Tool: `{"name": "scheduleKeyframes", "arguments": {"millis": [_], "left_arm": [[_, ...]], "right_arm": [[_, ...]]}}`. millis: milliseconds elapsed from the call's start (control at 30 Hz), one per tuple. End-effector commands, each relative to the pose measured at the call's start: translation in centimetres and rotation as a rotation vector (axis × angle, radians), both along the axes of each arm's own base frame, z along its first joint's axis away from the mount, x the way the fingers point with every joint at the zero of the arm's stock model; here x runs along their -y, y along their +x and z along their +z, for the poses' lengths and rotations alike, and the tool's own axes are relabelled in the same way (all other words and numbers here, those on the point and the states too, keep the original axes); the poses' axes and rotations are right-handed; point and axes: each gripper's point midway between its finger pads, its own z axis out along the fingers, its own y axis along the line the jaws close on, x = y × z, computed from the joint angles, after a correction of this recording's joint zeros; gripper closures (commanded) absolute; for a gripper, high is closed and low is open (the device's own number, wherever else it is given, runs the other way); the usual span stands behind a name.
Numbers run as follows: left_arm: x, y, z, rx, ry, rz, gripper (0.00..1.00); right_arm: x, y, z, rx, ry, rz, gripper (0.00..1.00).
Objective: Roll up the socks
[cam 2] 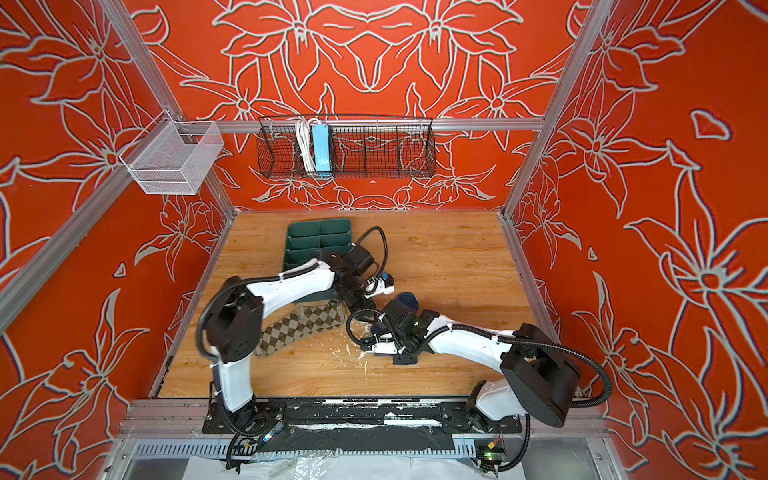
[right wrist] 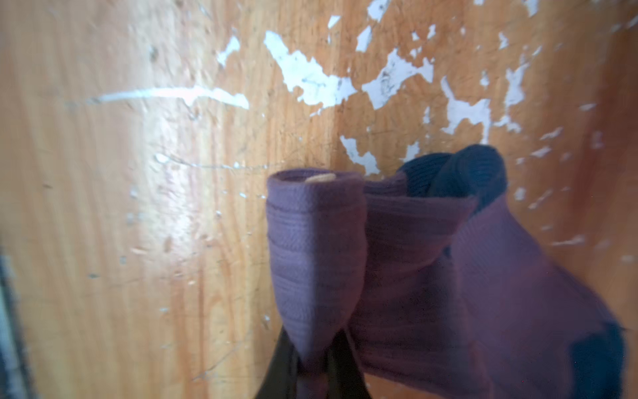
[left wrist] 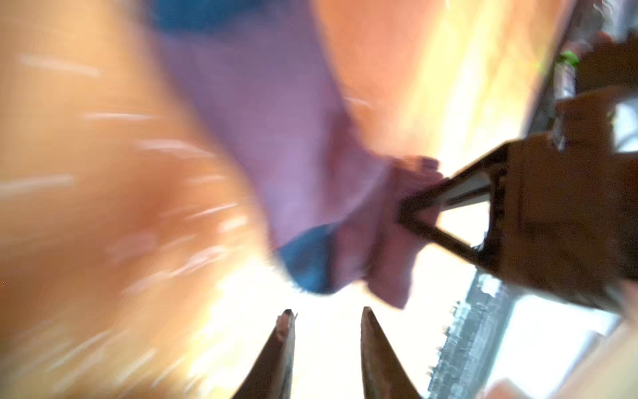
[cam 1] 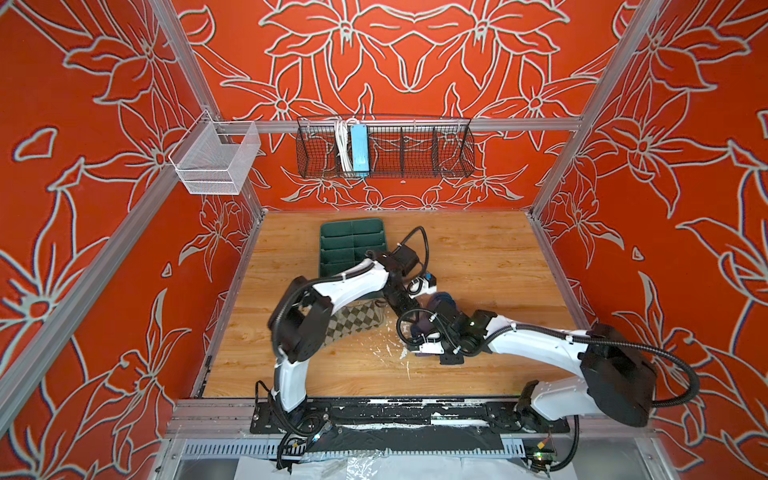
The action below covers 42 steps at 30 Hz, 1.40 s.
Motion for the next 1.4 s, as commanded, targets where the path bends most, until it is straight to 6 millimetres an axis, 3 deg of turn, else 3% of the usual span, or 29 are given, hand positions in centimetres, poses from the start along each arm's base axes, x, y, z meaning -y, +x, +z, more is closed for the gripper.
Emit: {"name": "scheduleKeyframes", "arguments": {"millis": [0,100,200,300,400,467,567,800,1000,1300,1367], "left_arm": [[-4.0,4.9,5.4,0.375,0.061,0.214,0.65],[-8.1,6.3,9.8,0.625,0.109,0.371,0.64],[-10.2,5.5,13.6,0.798,0.063,0.404,0.59],[-9.7,2.9,15.5,0.87,-0.037,0.267,0.53],[-7.8,-1.1,15.4,0.865,-0.134,0.03,0.54],[-6.3,-3.4,14.2,0.904,-0.154,-0.121,0.53],[-3.6,-6.3,10.9,1.006,-0.055,-0.337,0.51],[1.4,-9.8,2.1,1.003,0.133,-0.655,0.5],[4.4,-9.6,-2.6,0.896,0.165,-0.656,0.52],[5.0,-7.8,-8.4,0.812,0.29,-0.608,0.58],[4.8,-7.6,-9.4,0.781,0.314,-0.594,0.65]], "right_arm": [[1.4,-4.0,-1.0,-0.294,-0.029,-0.055,1.0],[0.8,-3.7,-0.2,-0.409,0.028,-0.113,1.0],[0.5,-3.0,0.0,-0.5,0.05,-0.162,1.0],[0.5,-2.0,-0.3,-0.588,0.036,-0.256,1.0],[0.4,-1.9,-0.4,-0.707,0.044,-0.284,1.0],[0.5,-1.6,-1.0,-0.732,0.044,-0.303,1.0],[1.0,-1.2,-2.2,-0.752,0.029,-0.327,1.0],[1.2,-0.4,-3.1,-0.803,-0.021,-0.383,1.0],[1.2,-0.2,-3.3,-0.827,-0.031,-0.397,1.0],[1.1,-0.2,-3.1,-0.825,-0.015,-0.391,1.0],[1.0,-0.2,-3.0,-0.825,-0.012,-0.39,1.0]]}}
